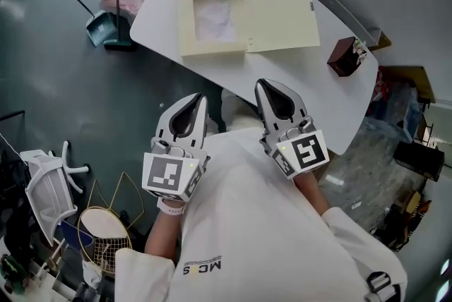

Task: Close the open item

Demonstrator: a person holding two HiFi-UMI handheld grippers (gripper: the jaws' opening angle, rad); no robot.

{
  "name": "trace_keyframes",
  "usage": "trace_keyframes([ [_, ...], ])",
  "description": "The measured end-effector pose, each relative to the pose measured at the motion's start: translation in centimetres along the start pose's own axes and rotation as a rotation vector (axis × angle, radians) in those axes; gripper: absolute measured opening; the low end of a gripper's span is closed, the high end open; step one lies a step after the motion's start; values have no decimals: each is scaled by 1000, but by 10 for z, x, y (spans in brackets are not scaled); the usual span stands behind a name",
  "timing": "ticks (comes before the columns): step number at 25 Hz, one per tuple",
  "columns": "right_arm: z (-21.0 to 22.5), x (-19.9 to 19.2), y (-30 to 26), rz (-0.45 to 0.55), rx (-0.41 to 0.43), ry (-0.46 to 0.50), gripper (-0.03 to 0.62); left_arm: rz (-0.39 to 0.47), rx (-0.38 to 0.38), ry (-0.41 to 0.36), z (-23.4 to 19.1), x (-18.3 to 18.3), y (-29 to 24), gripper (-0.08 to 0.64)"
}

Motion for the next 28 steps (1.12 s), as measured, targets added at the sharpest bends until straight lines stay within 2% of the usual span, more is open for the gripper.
trace_keyframes([
  [3, 10, -2, -12, -10, -5, -7, 17, -30, -2, -9, -3, 5, -12, 32],
  [7, 20, 1, -22, -5, 1, -17, 17, -26, -21, -9, 0, 14, -27, 32],
  [10, 32, 0, -23, 4, -39, -39, 17, -31, -45, -38, 4, 20, -44, 32],
  [15, 49, 7, -24, 19, -94, 22, 17, -50, -71, -60, 9, 25, -68, 32],
  [28, 129, 4, -17, 32, -241, -34, 17, -100, -152, -75, 35, 33, -138, 32],
])
Point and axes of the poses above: the fingertips, and each gripper's own axes: y backward along the fingers, z to its right, x out of its top, the point moved 9 cm from there along y, backward along the fingers, and after that the axes turned 8 degrees about y, right-handed, at the moved point
